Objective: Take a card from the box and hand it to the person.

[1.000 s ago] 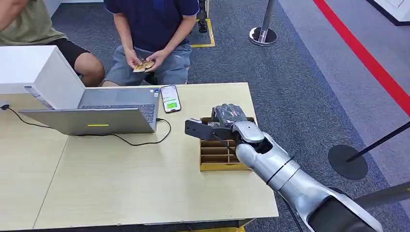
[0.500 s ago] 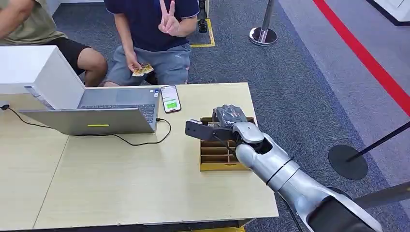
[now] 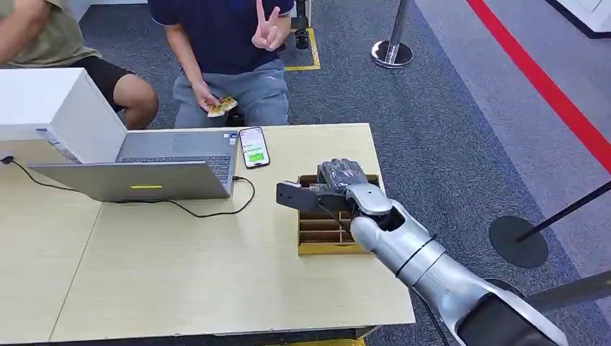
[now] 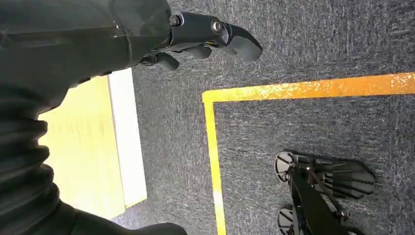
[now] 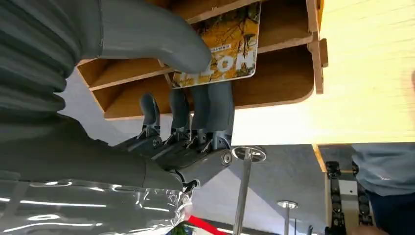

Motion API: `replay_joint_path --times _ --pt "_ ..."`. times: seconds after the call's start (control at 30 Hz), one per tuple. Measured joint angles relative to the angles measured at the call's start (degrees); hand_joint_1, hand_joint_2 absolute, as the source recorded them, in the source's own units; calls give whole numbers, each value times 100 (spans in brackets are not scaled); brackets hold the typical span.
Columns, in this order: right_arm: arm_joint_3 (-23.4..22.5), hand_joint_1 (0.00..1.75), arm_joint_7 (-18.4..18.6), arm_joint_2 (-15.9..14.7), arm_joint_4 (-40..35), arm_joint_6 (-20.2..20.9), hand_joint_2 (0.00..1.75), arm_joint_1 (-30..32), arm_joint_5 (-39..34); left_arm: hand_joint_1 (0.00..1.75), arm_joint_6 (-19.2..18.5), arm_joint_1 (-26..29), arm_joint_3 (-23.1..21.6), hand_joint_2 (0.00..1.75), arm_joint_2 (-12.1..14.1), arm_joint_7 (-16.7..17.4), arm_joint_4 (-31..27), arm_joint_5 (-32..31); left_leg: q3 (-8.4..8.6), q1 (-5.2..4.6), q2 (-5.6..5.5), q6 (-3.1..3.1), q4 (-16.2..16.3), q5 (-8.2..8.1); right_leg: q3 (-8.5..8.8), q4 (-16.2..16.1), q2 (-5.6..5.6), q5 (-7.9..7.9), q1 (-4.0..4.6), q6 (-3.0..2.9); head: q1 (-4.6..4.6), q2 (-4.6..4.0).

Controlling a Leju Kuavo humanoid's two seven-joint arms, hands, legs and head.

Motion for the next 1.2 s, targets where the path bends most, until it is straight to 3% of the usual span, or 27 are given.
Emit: replay_joint_path --times 0.13,0.27,0.3,0.37,0.4,0.5,0.67,1.2 --pt "0 110 -11 2 7 2 175 9 0 0 7 0 2 175 -2 0 0 0 0 0 0 0 0 0 0 0 0 0 0 0 0 0" --pt "0 127 -24 2 9 2 175 22 11 0 15 0 2 175 -2 -2 0 0 0 0 0 0 0 0 0 0 0 0 0 0 0 0" --pt "0 131 -30 2 9 2 175 23 15 0 15 0 0 0 -2 0 0 0 1 0 0 0 0 0 0 0 0 0 0 0 0 0" --pt "0 134 -55 4 9 9 175 28 15 0 -2 0 0 0 -2 39 0 -2 0 0 0 0 0 0 0 0 0 0 0 0 2 0" --pt "0 136 -70 9 9 13 175 29 13 0 -66 0 0 175 -2 33 0 2 0 0 0 0 0 0 0 0 0 0 0 0 0 0" --pt "0 145 -120 35 24 -7 175 28 0 0 -361 0 2 175 2 -64 0 133 0 0 0 0 0 0 0 0 0 0 0 0 2 0" --pt "0 145 -188 48 79 -85 175 27 -20 0 -505 1 2 175 11 -96 0 155 0 0 0 0 0 0 0 0 0 0 0 0 0 0" --pt "-7 145 -137 92 81 -188 175 23 -35 0 -354 2 2 175 42 -63 0 184 2 0 0 -1 0 1 0 0 1 1 0 0 0 0"
